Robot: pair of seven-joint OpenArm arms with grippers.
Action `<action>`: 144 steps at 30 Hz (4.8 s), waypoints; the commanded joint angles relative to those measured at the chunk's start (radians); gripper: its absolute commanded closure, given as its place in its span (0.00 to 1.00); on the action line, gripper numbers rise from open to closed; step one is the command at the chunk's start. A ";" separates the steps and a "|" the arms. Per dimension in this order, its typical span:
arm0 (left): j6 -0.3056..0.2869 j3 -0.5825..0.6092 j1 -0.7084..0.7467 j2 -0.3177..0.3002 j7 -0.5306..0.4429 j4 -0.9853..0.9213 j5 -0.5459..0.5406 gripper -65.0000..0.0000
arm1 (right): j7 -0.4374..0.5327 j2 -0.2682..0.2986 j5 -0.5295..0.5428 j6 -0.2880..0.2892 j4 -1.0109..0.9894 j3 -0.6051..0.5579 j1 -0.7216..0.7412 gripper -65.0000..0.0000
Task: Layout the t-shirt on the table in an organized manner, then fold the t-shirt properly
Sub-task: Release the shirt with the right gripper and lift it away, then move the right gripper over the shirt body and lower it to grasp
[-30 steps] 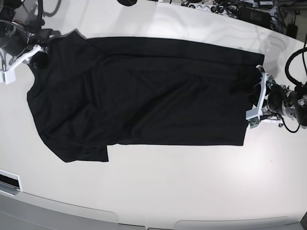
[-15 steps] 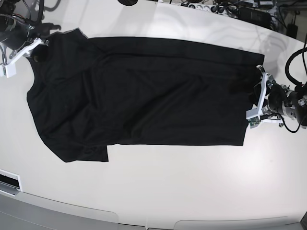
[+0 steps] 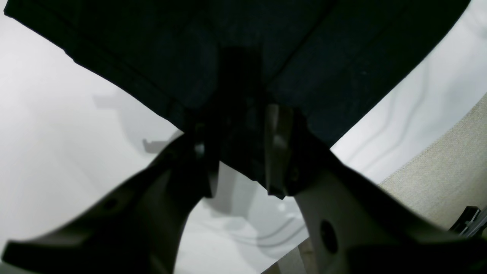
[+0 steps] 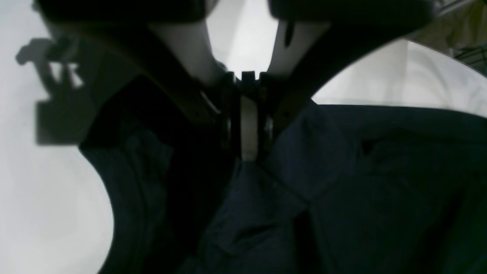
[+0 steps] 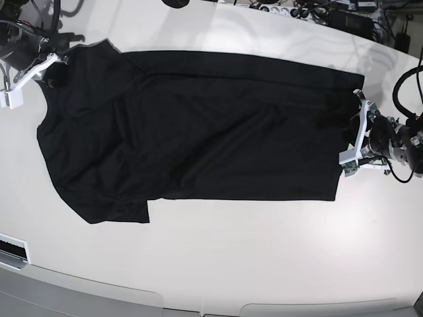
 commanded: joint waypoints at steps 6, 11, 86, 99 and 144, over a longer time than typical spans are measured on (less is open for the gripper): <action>0.001 -0.012 -0.019 -0.019 -0.001 0.008 -0.009 0.67 | 0.022 0.013 -0.011 0.043 0.015 0.004 0.000 1.00; 0.000 -0.012 -0.019 -0.019 -0.001 0.008 -0.009 0.68 | 0.028 0.016 -0.027 0.032 0.015 0.005 0.001 1.00; 0.000 -0.012 -0.019 -0.019 0.018 0.008 -0.051 0.68 | 0.079 -0.030 0.026 -0.206 -0.268 0.142 0.055 0.51; 0.000 -0.012 -0.019 -0.019 0.018 0.008 -0.051 0.68 | -0.014 -0.051 0.082 -0.115 -0.267 0.142 0.050 0.51; -0.015 -0.012 -0.019 -0.019 0.018 0.008 -0.051 0.68 | 0.054 -0.146 0.074 0.052 -0.279 -0.022 -0.059 0.51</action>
